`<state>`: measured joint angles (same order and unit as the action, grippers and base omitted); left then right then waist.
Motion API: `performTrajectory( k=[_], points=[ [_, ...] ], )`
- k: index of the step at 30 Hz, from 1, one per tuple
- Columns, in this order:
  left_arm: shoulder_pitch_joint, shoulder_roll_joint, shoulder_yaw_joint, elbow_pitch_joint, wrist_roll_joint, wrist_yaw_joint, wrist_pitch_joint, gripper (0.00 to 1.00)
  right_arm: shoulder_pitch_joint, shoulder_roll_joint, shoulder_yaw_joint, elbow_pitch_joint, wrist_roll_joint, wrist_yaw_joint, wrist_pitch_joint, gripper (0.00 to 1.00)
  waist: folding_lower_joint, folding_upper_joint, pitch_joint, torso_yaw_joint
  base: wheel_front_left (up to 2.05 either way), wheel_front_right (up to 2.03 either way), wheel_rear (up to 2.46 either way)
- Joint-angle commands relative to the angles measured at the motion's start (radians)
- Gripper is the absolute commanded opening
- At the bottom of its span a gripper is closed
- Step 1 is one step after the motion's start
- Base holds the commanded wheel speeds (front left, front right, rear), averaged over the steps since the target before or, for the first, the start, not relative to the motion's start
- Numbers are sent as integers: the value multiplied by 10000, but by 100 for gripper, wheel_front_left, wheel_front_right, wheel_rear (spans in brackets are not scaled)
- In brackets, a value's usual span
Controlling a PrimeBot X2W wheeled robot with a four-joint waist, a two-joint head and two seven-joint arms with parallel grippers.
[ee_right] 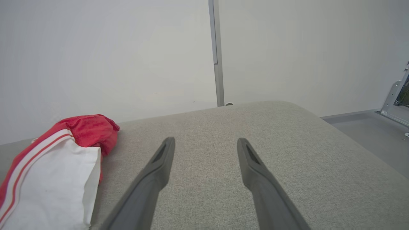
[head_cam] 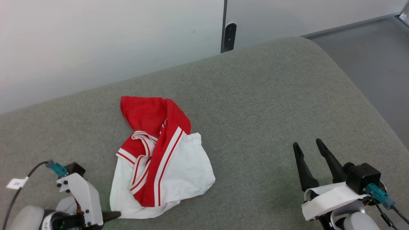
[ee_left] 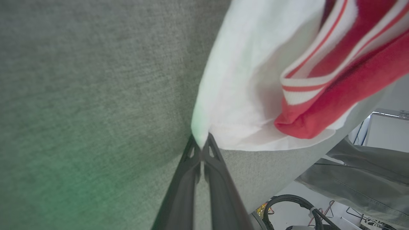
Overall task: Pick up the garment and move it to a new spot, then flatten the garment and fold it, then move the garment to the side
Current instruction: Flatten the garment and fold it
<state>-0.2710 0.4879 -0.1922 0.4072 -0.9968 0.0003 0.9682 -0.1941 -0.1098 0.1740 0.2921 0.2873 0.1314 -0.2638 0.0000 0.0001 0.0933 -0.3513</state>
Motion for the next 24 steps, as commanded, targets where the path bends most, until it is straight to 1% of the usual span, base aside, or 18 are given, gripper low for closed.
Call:
performTrajectory(
  k=[1,9,15,19,24],
  points=[
    [165,-166,-68,76,-41,-41,-68,0,-62,-114,119,99,134,-13,-10,100,0,-1,-7,31,0,0,0],
    [40,-194,-68,93,52,-162,-352,0,-233,-379,708,268,600,-13,176,100,0,-1,-16,132,0,0,0],
    [-186,-128,-76,87,197,-215,-575,0,-321,-587,715,285,737,-13,214,100,0,-1,-9,341,0,0,0],
    [-321,110,-95,-65,361,-241,-628,0,-267,-642,603,353,639,-13,211,100,0,-1,-16,531,0,0,0],
    [-390,715,-51,-349,702,-150,-591,0,-135,-603,521,459,554,-13,248,100,0,-1,-74,802,0,0,0]
  ],
)
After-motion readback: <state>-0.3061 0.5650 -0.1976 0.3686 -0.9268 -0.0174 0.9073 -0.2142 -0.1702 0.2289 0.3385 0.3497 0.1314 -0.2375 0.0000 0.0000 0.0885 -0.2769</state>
